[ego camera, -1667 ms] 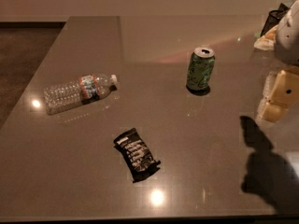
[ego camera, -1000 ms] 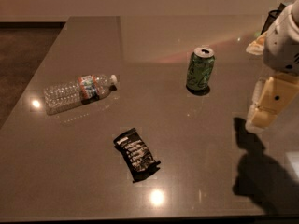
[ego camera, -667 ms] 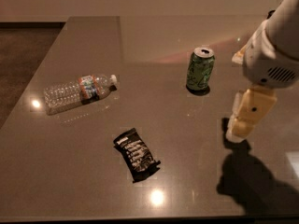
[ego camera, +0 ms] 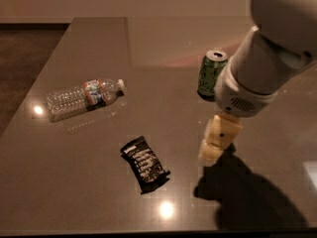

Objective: Pick rxbar chocolate

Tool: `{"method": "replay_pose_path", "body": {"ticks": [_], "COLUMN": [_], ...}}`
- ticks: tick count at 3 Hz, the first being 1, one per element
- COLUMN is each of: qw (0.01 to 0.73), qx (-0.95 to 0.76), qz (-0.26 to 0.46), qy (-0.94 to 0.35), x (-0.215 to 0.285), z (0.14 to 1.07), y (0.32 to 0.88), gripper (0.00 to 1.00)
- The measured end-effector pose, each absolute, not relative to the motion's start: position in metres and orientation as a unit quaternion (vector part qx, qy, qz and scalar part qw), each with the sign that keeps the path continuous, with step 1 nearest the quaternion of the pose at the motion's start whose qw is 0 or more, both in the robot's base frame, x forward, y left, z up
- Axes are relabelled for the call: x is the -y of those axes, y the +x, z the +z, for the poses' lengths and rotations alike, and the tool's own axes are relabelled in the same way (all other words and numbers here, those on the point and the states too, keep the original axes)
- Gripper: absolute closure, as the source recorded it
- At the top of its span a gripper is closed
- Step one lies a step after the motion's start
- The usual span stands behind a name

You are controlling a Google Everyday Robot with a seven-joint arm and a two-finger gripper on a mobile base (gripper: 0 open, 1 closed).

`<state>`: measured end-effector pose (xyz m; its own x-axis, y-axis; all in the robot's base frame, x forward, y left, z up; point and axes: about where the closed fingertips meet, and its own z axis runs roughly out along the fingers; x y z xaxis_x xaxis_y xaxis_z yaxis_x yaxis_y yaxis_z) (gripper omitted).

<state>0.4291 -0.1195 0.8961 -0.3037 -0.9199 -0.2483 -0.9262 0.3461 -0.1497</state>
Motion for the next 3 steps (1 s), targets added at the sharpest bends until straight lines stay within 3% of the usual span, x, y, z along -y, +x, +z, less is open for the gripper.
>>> {"method": "replay_pose_path", "body": {"ticks": [3], "qw": [0.154], "qx": [-0.813], "qz": [0.107], "qy": [-0.551], "x": [0.031], "z": [0.844], "y": [0.399], "gripper": [0.0]}}
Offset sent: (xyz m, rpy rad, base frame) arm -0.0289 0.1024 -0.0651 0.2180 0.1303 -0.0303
